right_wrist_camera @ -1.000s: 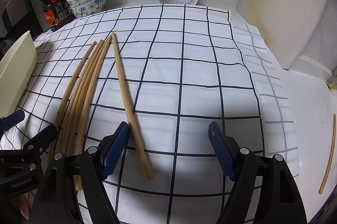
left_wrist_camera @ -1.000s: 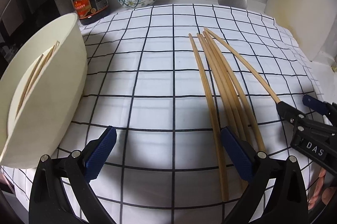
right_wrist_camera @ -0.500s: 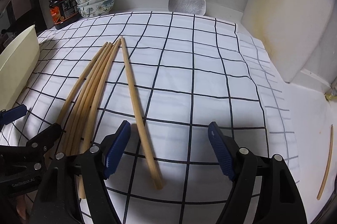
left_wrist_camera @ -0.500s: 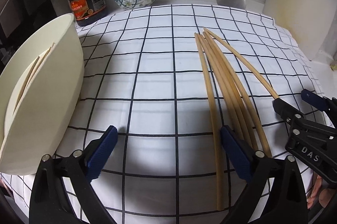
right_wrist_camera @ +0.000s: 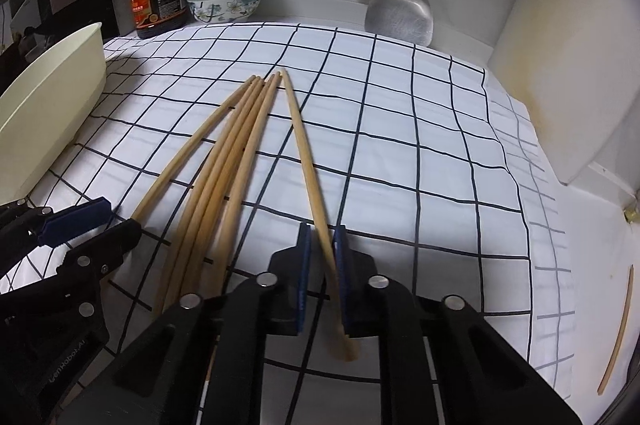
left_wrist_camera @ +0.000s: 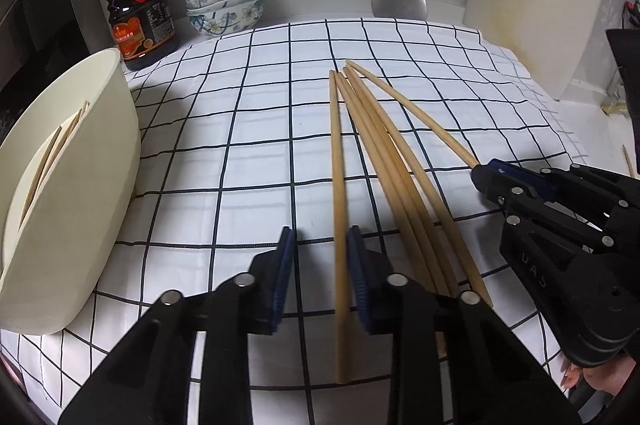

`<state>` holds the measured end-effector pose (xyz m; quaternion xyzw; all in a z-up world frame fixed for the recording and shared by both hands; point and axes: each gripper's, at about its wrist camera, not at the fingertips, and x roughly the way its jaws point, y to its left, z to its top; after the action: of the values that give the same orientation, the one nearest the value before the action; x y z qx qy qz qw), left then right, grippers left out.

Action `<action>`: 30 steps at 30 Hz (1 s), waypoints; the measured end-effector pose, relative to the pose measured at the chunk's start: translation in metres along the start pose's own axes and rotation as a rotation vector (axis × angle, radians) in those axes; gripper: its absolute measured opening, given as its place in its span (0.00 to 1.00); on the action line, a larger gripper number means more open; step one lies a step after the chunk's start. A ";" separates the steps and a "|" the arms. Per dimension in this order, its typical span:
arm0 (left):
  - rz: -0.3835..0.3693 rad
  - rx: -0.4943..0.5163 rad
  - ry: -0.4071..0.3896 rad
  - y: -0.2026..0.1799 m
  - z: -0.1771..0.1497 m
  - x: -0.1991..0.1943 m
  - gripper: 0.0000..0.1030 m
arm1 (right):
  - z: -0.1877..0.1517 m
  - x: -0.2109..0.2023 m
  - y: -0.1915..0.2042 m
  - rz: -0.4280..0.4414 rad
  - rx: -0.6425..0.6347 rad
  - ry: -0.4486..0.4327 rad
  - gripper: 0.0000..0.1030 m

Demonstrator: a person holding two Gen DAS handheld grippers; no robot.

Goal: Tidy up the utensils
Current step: 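Lift the chopstick with the right tool and carry it toward the basin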

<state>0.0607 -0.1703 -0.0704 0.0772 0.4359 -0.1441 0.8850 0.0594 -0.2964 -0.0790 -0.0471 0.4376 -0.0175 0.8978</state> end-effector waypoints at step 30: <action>-0.133 -0.081 -0.080 0.034 0.006 -0.063 0.07 | 0.011 -0.037 -0.027 0.192 0.215 -0.107 0.06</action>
<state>0.0402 -0.1280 -0.0166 0.0067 0.4099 -0.1877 0.8926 0.0455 -0.3196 -0.0412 0.0906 0.3874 0.0242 0.9171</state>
